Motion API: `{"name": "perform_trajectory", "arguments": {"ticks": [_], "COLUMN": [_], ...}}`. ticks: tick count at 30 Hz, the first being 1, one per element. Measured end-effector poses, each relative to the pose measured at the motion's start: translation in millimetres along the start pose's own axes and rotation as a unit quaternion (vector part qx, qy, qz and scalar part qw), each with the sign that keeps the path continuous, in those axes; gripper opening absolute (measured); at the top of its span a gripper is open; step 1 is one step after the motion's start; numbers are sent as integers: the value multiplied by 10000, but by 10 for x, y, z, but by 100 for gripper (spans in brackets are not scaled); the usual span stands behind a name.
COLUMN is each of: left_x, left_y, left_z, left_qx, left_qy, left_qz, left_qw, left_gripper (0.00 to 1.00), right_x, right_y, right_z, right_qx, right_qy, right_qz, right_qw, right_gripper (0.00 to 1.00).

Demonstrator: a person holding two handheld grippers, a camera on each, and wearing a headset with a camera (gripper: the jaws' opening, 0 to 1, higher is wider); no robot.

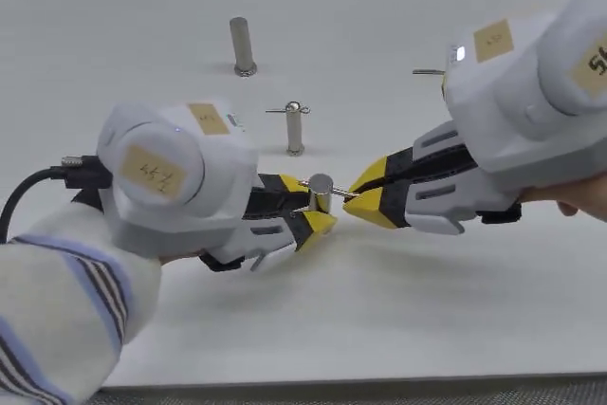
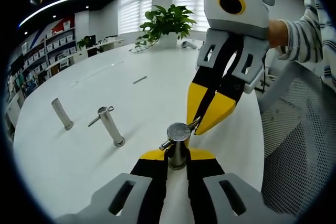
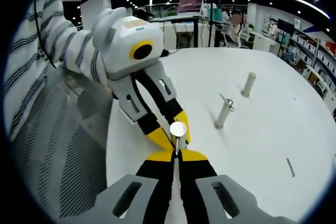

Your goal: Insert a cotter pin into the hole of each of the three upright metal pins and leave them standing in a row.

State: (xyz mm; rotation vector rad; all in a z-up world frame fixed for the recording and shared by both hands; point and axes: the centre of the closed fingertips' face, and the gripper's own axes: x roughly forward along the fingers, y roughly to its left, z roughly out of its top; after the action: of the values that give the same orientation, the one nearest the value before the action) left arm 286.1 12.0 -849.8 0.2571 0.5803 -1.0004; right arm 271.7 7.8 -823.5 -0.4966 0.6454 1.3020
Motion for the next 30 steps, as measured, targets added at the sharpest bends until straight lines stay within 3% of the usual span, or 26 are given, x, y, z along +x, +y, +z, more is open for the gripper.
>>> {"name": "perform_trajectory", "arguments": {"ticks": [6, 12, 18, 30], "left_x": [-5, -47, -78, -80], "left_y": [1, 25, 11, 3], "left_z": [2, -39, -30, -49], "left_qx": [37, -2, -68, -101], "left_qy": [0, 128, 114, 153], "left_qz": [29, 125, 130, 125], "left_qw": [10000, 9998, 9998, 9998], "left_gripper": [12, 15, 13, 13], "right_x": [-42, -158, -193, -126], "right_y": [11, -2, -21, -19], "right_z": [-79, -150, -49, 5], "right_qx": [54, 344, 518, 484], "right_qy": [39, -8, -266, -277], "right_qz": [-13, -171, -280, -198], "right_qw": [10000, 9993, 9979, 9982], "right_gripper": [13, 11, 6, 3]}}
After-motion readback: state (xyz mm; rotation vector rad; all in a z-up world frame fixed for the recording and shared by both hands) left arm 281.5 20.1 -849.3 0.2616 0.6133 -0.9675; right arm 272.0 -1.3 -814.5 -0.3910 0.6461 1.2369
